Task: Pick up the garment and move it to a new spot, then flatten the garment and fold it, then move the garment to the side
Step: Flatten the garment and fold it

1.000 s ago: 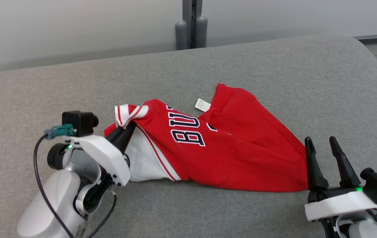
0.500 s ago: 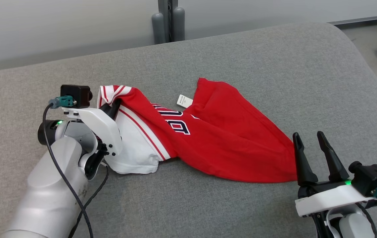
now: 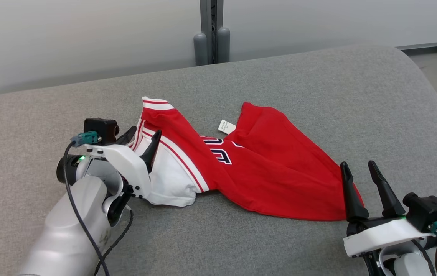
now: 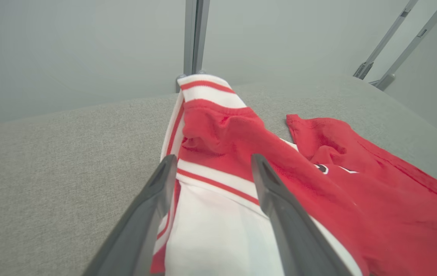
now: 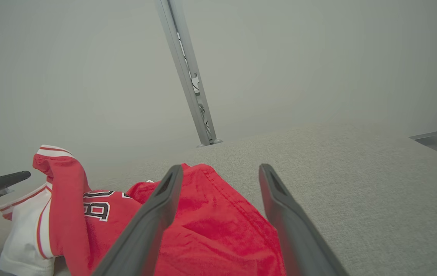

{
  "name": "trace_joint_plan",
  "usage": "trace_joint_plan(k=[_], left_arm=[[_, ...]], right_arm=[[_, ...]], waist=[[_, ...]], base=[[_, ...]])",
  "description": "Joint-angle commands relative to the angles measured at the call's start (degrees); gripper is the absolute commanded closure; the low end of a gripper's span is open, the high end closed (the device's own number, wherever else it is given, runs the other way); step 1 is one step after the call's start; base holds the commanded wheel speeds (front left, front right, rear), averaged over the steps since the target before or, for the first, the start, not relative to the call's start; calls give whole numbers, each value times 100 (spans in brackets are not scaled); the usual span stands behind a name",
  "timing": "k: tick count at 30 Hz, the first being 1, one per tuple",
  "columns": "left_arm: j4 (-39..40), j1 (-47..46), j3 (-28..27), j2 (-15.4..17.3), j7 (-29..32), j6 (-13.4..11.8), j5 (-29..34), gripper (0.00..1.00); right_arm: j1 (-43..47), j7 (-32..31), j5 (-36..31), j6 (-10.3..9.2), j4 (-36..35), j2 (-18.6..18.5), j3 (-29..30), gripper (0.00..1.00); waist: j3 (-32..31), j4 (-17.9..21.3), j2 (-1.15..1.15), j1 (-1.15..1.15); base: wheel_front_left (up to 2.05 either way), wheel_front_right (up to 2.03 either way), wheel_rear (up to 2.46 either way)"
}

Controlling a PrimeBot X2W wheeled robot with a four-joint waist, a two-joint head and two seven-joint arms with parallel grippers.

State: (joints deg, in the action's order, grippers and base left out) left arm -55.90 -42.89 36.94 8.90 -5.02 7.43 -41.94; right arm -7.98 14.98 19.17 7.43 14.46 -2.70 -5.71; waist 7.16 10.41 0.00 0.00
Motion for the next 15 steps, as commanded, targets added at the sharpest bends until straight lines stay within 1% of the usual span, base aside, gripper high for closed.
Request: trace_joint_plan(k=[1,6,10,13,15], left_arm=[[94,107,57,116,-186,7,-56,0],[387,393,164,431,-726,8,-165,0],[748,675,32,705,-964,8,-153,0],[1113,953,-126,836,-1015,-63,-130,0],[1409,1162,-254,896,-1019,-175,-101,0]], right_arm=[[49,17,-29,12,25,-39,30,0],[157,17,-69,12,-56,-38,79,0],[225,17,-108,12,-127,-37,142,0],[273,17,-102,12,-197,-38,210,0],[287,17,-90,12,-265,-38,264,0]], waist=[[-106,-66,0,0],[-221,-100,0,0],[-254,-127,0,0],[-245,-148,0,0],[-233,-168,0,0]], base=[[0,0,0],[0,0,0],[0,0,0],[0,0,0],[0,0,0]])
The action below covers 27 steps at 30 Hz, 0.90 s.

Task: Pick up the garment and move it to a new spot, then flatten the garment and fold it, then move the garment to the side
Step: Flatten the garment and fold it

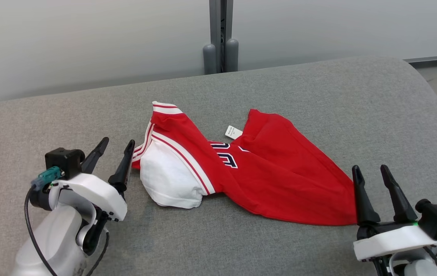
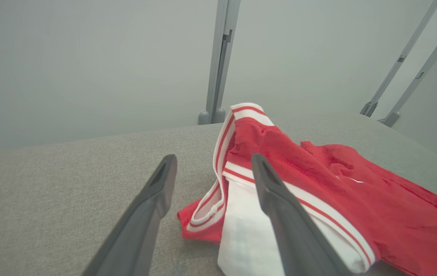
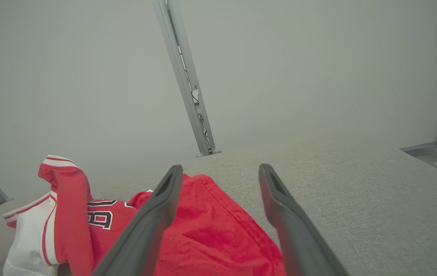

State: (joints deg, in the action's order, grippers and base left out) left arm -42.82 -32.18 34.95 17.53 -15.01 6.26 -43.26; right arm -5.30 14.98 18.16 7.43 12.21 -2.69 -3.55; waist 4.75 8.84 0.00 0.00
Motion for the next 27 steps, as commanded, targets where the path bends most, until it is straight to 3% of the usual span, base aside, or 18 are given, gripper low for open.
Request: trace_joint_plan(k=[1,7,12,17,27], left_arm=[[319,192,-169,57,-19,-134,56,0],[1751,1370,-1010,11,-23,-707,460,0],[2589,2252,-1632,-147,-24,-942,1000,0],[3077,2741,-2176,-342,-24,-976,1502,0],[3175,3284,-3067,-947,-25,-526,2264,0]], right_arm=[[52,17,38,12,-89,-41,100,0],[203,17,148,12,-357,-36,258,0],[264,17,73,12,-566,-37,328,0],[303,17,-2,12,-702,-37,334,0],[326,17,-98,12,-726,-39,185,0]], waist=[[12,-23,0,0],[7,-8,0,0],[-12,11,0,0],[-9,-6,0,0],[-23,-196,0,0]], base=[[0,0,0],[0,0,0],[0,0,0],[0,0,0],[0,0,0]])
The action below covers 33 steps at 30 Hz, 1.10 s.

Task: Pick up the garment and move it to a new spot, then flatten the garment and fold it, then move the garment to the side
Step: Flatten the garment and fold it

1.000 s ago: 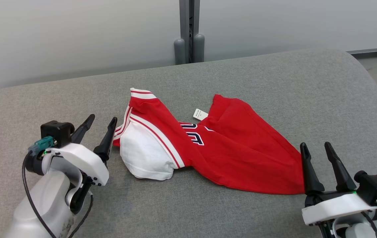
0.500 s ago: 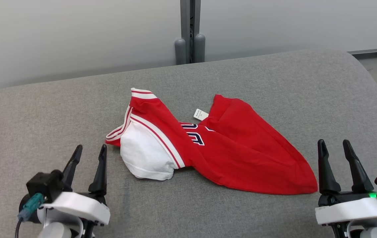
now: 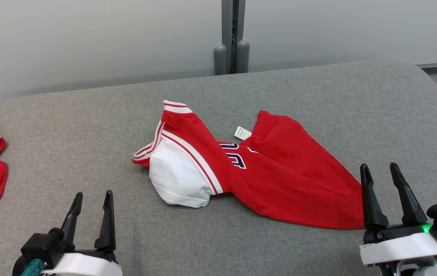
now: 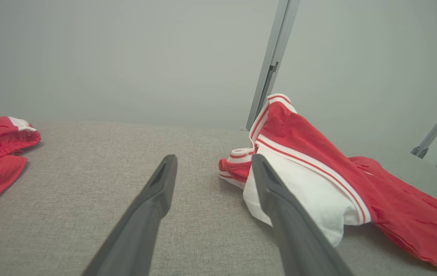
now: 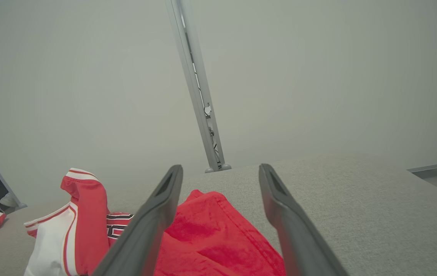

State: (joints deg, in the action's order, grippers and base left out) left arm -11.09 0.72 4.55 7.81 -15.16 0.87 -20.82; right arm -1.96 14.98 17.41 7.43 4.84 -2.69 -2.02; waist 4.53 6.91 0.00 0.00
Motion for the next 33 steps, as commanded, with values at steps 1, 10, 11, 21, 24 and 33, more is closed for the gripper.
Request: trace_joint_plan(k=[1,10,11,21,24,33], left_arm=[[-34,-19,-61,-18,-11,73,62,0],[-358,-197,-252,-249,-10,406,278,0],[-475,-227,-222,-262,-11,448,215,0],[-1736,-1274,425,-244,709,672,-1003,0],[-1979,-1504,711,-2,1112,674,-1415,0],[-1776,-1887,1582,599,1723,662,-3139,0]], right_arm=[[-16,17,-21,12,14,-39,27,0],[-28,17,5,12,43,-38,-47,0],[-38,17,9,12,47,-38,-47,0],[-206,17,43,12,69,-38,-137,0],[-252,17,56,12,65,-39,-150,0],[-359,17,79,12,89,-35,-200,0]], waist=[[0,-14,0,0],[29,32,0,0],[39,39,0,0],[214,133,0,0],[254,199,0,0],[400,364,0,0]], base=[[0,0,0],[0,0,0],[0,0,0],[0,0,0],[0,0,0],[0,0,0]])
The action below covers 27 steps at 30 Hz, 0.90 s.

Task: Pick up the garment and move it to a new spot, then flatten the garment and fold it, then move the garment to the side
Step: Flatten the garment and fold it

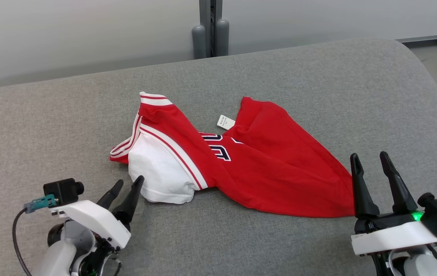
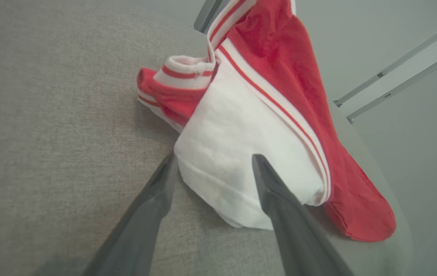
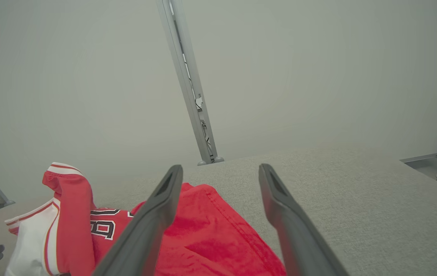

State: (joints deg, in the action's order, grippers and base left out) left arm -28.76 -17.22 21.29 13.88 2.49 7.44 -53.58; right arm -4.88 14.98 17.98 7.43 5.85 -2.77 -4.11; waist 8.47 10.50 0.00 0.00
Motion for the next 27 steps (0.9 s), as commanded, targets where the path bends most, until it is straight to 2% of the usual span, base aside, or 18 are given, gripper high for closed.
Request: trace_joint_plan(k=[1,5,9,15,20,22,25,26,27], left_arm=[[-3,-113,10,57,-6,6,-43,0],[-169,-259,337,363,-16,7,-470,0],[-248,-469,817,545,245,6,-949,0],[-169,-717,1490,738,400,7,-1683,0],[-140,-850,1831,880,252,8,-1994,0],[-154,-869,1965,917,189,8,-2080,42],[-194,-918,2171,1000,159,8,-2198,94],[-203,-946,2224,1018,148,8,-2238,100],[-207,-966,2287,1029,130,8,-2281,100]], right_arm=[[-80,17,26,12,-14,-24,1,0],[-111,17,39,12,-20,-30,-2,0],[-169,17,46,12,15,-30,-15,0],[-206,17,45,12,91,-31,-90,0],[-205,17,49,12,143,-31,-108,0],[-207,17,46,12,153,-31,-109,0],[-190,17,43,12,173,-30,-112,0],[-184,17,42,12,180,-31,-108,0],[-176,17,43,12,191,-31,-109,0]], waist=[[24,24,0,0],[97,68,0,0],[149,84,0,0],[150,130,0,0],[137,150,0,0],[128,153,0,0],[103,145,0,0],[94,138,0,0],[82,131,0,0]], base=[[0,0,0],[0,0,0],[0,0,0],[0,0,0],[0,0,0],[0,0,0],[0,0,0],[0,0,0],[0,0,0]])
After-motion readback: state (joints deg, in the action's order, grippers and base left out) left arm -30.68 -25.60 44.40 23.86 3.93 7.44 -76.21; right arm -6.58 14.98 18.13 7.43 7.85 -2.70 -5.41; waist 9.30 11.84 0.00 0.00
